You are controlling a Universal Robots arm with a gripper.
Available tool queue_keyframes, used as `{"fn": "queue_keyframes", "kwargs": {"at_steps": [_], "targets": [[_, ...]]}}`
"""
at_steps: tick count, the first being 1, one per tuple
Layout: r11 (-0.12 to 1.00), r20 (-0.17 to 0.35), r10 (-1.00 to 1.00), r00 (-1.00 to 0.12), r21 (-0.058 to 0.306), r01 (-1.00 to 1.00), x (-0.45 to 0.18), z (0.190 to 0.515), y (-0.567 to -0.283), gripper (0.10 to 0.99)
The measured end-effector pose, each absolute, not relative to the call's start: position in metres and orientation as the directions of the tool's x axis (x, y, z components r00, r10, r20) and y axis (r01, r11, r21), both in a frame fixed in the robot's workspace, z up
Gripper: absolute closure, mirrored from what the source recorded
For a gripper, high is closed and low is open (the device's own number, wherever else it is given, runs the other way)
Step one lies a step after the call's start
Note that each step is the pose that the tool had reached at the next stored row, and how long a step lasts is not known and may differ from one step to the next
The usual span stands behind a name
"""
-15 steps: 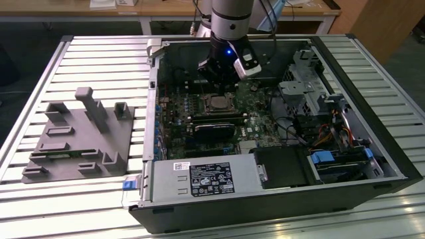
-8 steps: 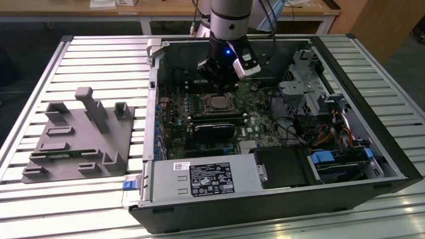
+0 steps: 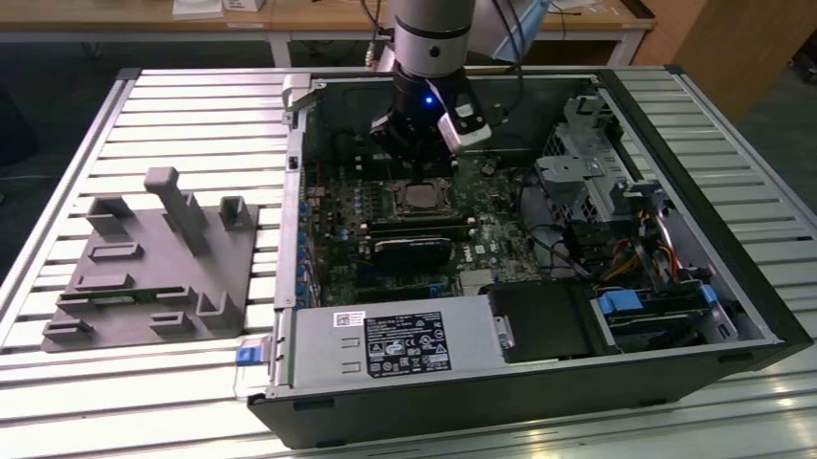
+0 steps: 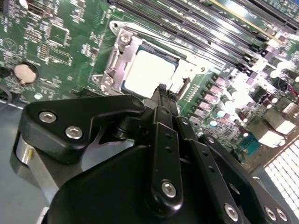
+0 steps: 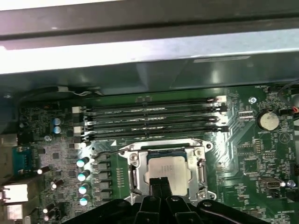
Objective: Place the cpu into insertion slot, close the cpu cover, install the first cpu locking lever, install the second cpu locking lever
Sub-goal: 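Install the first cpu locking lever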
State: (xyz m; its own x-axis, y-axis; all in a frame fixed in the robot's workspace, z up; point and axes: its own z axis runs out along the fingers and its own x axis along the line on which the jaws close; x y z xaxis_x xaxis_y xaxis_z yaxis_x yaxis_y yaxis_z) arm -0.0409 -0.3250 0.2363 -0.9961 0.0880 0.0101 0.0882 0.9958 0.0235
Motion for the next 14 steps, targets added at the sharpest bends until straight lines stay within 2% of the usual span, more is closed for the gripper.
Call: {"fn": "queue_keyframes", "kwargs": {"at_steps": [14], "targets": [[0.996, 0.004, 0.09, -0.996, 0.024, 0.09, -0.077, 0.236, -0.325, 0.98]]}}
